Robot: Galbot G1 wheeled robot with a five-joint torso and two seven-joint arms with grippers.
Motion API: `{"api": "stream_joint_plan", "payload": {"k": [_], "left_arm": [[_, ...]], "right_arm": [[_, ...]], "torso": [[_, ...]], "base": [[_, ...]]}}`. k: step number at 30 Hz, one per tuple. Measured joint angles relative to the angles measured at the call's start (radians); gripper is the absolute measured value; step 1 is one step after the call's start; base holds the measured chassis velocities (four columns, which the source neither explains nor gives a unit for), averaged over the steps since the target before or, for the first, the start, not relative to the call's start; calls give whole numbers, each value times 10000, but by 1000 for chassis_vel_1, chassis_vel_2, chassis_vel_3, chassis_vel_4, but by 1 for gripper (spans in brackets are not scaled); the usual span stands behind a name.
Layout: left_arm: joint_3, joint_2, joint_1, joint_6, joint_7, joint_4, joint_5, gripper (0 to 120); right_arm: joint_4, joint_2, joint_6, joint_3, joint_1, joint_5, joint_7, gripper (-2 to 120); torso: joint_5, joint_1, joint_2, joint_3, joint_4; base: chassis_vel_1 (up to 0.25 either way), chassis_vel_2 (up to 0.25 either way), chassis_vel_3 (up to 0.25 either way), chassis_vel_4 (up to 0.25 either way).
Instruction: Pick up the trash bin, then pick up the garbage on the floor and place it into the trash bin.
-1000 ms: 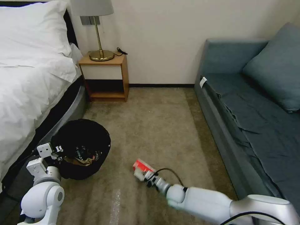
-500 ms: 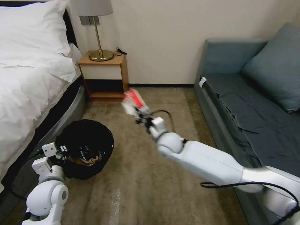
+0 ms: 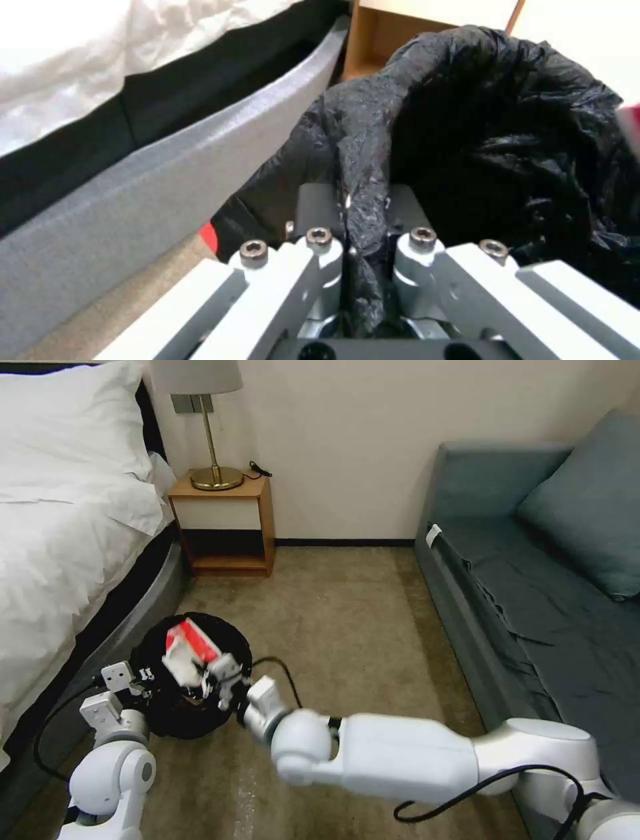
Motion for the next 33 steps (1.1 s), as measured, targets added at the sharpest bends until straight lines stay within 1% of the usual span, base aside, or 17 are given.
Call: {"api": "stream_joint_plan", "payload": {"k": [3,7,8,12,14,17,18,21,22,23,26,27,28,29,30,31,33], "left_arm": [[34,-54,16,5,2,-41,1,4],[69,-125,86,15,5,-119,3,4],[69,-125,86,15,5,-119,3,4],[95,-145,123,39,10,-175,-2,4],[96,-147,128,40,10,-182,-3,4],[115,-154,153,51,11,-199,-34,4],[115,-154,153,51,11,-199,-34,4],[158,-168,157,66,-19,-193,-158,4],[158,-168,157,66,-19,-193,-158,4],[175,-173,144,68,-51,-180,-234,4],[230,-209,57,183,-320,-86,-808,4],[252,-220,43,227,-436,-47,-1021,4],[252,-220,43,227,-436,-47,-1021,4],[291,-239,13,265,-635,63,-1464,4],[301,-251,-14,279,-776,176,-1783,4],[301,-251,-14,279,-776,176,-1783,4],[301,-249,-107,392,-1102,484,-2710,4]], "right_arm": [[-263,91,-1,-61,-23,-228,32,0],[-559,164,-122,-62,-13,-385,117,17],[-559,164,-122,-62,-13,-385,117,17],[-731,148,-147,10,-11,-639,147,33],[-740,134,-147,28,-10,-668,149,36],[-720,58,-153,240,-10,-809,158,51],[-720,58,-153,240,-10,-809,158,51],[-586,-22,-182,587,11,-926,188,64],[-586,-22,-182,587,11,-926,188,64],[-500,-67,-216,745,40,-943,204,72],[22,-331,-406,1476,204,-912,284,85],[164,-421,-445,1659,238,-877,311,88],[164,-421,-445,1659,238,-877,311,88],[382,-555,-501,1902,251,-806,338,95],[532,-673,-532,2076,251,-765,355,97],[532,-673,-532,2076,251,-765,355,97],[715,-885,-544,2314,133,-763,384,99]], "torso": [[0,0,0,0,-1],[1,0,0,0,0],[1,0,0,0,0],[1,0,1,0,0],[1,0,0,0,-1],[2,0,0,0,0],[2,0,0,0,0],[2,0,0,0,0],[2,0,0,0,0],[2,0,0,0,1],[3,0,1,0,-1],[2,0,1,0,0],[2,0,1,0,0],[3,0,1,0,-1],[2,0,1,0,-1],[2,0,1,0,-1],[3,0,1,0,-1]], "base": [[0,0,0,0],[0,0,0,0],[0,0,0,0],[0,0,0,0],[0,0,0,0],[0,0,0,0],[0,0,0,0],[0,0,0,0],[0,0,0,0],[0,0,0,0],[0,0,0,0],[0,0,0,0],[0,0,0,0],[0,0,0,0],[0,0,0,0],[0,0,0,0],[0,0,0,0]]}}
